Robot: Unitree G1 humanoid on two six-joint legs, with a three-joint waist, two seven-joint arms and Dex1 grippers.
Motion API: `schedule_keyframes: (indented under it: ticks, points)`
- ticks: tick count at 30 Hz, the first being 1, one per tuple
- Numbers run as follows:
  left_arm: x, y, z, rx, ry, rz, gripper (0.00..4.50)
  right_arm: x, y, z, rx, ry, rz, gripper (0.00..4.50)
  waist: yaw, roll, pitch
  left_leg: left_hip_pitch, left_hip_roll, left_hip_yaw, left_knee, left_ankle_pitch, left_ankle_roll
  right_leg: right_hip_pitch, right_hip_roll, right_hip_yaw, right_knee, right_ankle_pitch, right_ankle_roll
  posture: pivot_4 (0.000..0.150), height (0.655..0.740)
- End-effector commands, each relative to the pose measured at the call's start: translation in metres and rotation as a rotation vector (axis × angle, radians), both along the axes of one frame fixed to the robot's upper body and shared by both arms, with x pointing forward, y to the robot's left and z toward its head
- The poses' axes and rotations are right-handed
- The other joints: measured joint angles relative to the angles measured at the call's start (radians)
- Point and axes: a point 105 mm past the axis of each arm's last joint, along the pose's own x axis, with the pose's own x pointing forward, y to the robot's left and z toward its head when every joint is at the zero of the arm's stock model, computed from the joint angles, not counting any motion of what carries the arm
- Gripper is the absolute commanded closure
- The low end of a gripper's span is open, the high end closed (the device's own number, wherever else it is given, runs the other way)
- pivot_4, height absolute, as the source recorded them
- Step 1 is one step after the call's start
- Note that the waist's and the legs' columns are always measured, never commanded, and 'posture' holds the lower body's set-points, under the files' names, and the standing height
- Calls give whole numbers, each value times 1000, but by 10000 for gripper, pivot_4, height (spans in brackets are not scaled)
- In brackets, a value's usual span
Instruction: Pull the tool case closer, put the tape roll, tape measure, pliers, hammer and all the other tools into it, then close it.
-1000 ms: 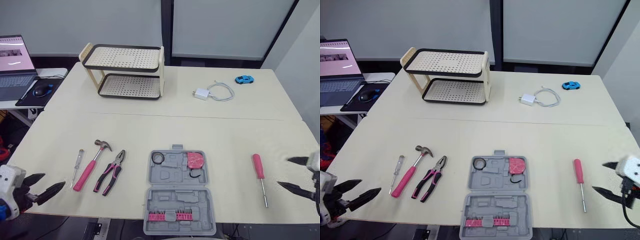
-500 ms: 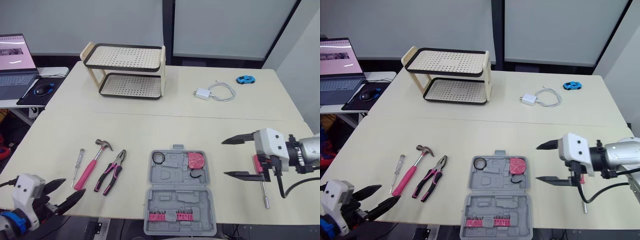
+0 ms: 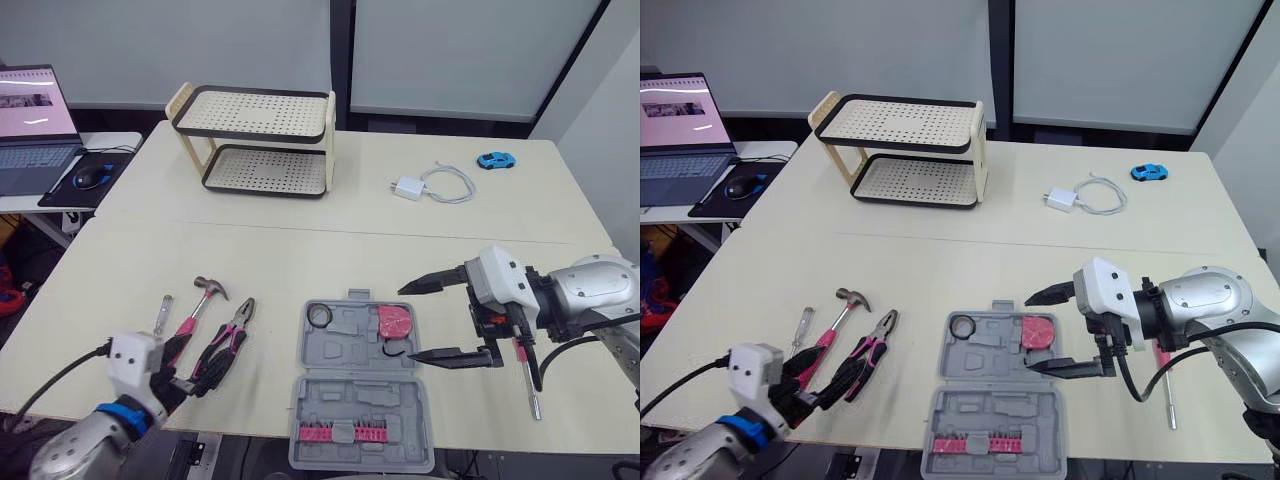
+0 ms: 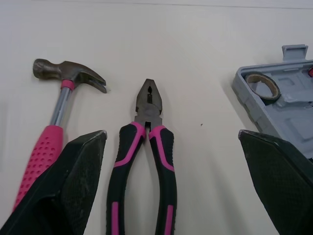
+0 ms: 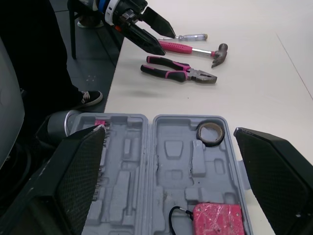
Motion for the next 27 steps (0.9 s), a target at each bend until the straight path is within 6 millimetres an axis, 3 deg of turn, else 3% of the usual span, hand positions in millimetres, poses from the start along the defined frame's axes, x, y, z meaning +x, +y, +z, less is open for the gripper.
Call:
schedule_keyframes:
  ticks: [1, 13, 21, 24, 27]
  points:
    - [15, 7, -6, 36, 11, 65, 0, -4, 0, 2, -20, -40, 12, 233, 0, 2, 0, 0, 0, 0, 0, 0, 0, 0, 0, 0, 0, 0, 0, 1500, 7350]
    - [39, 11, -47, 114, 144, 34, 0, -8, 0, -3, -33, -38, -2, 233, -1, 2, 0, 0, 0, -1, 0, 0, 0, 0, 0, 0, 1, 0, 0, 1500, 7350]
    - [36, -10, -59, 141, 175, -42, 0, -10, -3, -7, -39, -24, -18, 233, 0, 4, -1, 1, 0, -1, 0, 0, 0, 1, 0, 0, 1, 0, 0, 1500, 7350]
    - [32, -15, -62, 136, 204, -61, 5893, -10, -4, -8, -42, -21, -21, 0, 0, 4, -1, 1, 0, -1, 0, 0, 0, 1, 0, 0, 1, 0, 0, 1500, 7350]
    - [30, -16, -63, 138, 210, -70, 14848, -10, -4, -8, -42, -21, -25, 0, 0, 4, -1, 1, 0, 0, 0, 0, 0, 1, 0, 0, 1, 0, 1, 1500, 7350]
